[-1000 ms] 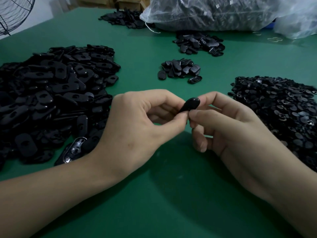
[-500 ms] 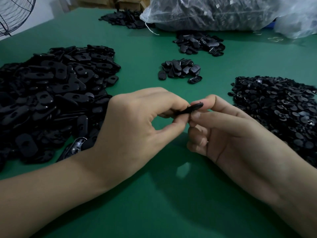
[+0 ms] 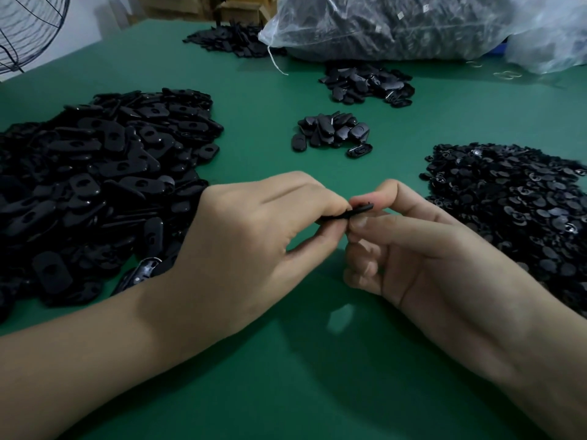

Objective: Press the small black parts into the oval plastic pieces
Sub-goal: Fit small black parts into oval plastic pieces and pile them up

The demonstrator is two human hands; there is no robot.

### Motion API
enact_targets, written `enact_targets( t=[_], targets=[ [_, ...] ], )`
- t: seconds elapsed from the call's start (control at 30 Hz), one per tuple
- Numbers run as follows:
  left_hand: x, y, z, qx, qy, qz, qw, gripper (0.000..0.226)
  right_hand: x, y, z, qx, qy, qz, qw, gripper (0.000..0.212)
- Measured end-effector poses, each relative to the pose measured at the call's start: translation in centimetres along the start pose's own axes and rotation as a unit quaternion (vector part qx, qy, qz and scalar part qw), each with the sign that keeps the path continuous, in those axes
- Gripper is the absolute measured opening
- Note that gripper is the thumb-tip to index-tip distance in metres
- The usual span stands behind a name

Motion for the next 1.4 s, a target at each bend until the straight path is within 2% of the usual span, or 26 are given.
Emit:
enact_targets(
  t=[0.13, 0.3, 0.4, 0.5, 0.57, 0.67, 0.73, 0.83, 0.87, 0.9, 0.97, 1.03, 1.1, 1.17, 1.33, 1.4],
  targets=[
    [-0.1, -1.8, -0.6, 0.027, -0.014, 0.064, 0.997, 0.005, 0.3, -1.2, 0.3, 0.106, 0.024, 0.074, 0.991, 0.014],
    [0.1, -2.8, -1.2, 0.124, -0.033, 0.151, 0.980, 0.006, 0.8, -2.7, 0.1, 0.285, 0.054, 0.179, 0.940, 0.013],
    [0.7, -3.9, -2.1, 0.196, -0.062, 0.230, 0.951, 0.006, 0.8, -3.0, 0.1, 0.349, 0.064, 0.193, 0.915, 0.015],
    [1.1, -4.5, -3.1, 0.252, -0.088, 0.282, 0.922, 0.006, 0.5, -3.0, 0.7, 0.357, 0.086, 0.178, 0.913, 0.016],
    [0.5, -4.5, -3.2, 0.248, -0.102, 0.260, 0.928, 0.026, 0.3, -3.0, 1.3, 0.327, 0.104, 0.155, 0.926, 0.016],
    [-0.4, -4.1, -3.4, 0.226, -0.161, 0.186, 0.943, 0.058, 0.2, -3.1, 1.7, 0.278, 0.110, 0.129, 0.946, 0.016],
    [-1.0, -3.9, -3.3, 0.211, -0.171, 0.155, 0.950, 0.059, 0.2, -2.9, 1.8, 0.266, 0.108, 0.111, 0.952, 0.016],
    [-1.8, -4.6, -3.4, 0.207, -0.170, 0.172, 0.948, 0.052, 0.1, -3.7, 1.9, 0.297, 0.117, 0.110, 0.941, 0.016],
    [-2.2, -5.2, -3.4, 0.195, -0.170, 0.177, 0.949, 0.051, 0.1, -4.7, 2.3, 0.353, 0.138, 0.135, 0.915, 0.014],
    [-2.7, -5.8, -3.3, 0.177, -0.168, 0.179, 0.953, 0.050, 0.2, -5.9, 2.9, 0.428, 0.169, 0.169, 0.871, 0.013],
    [-4.3, -7.3, -3.7, 0.119, -0.166, 0.166, 0.965, 0.050, 0.5, -8.5, 4.2, 0.571, 0.233, 0.223, 0.755, 0.012],
    [-6.0, -9.3, -5.1, 0.054, -0.172, 0.172, 0.968, 0.050, 0.6, -9.5, 5.0, 0.665, 0.259, 0.218, 0.666, 0.012],
    [-7.4, -11.7, -7.2, 0.010, -0.183, 0.210, 0.961, 0.049, 0.1, -8.8, 5.5, 0.734, 0.250, 0.172, 0.608, 0.013],
    [-8.1, -13.8, -9.2, -0.013, -0.188, 0.252, 0.949, 0.050, -0.2, -7.7, 5.5, 0.777, 0.231, 0.126, 0.572, 0.016],
    [-7.5, -16.6, -12.0, -0.029, -0.192, 0.329, 0.924, 0.051, -0.2, -7.3, 5.4, 0.814, 0.220, 0.092, 0.530, 0.022],
    [-7.4, -16.7, -12.3, -0.022, -0.188, 0.336, 0.923, 0.055, -0.3, -7.3, 5.5, 0.815, 0.223, 0.092, 0.526, 0.018]
  ],
)
Point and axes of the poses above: each hand's wrist, its own x-axis away from the middle knuckle, its own z-axis out of the back of the hand, y = z × x, the point moved 7 cm from there along -x, towards the middle knuckle, and after that the axes turned 2 degrees about y, right-handed, at the moved point
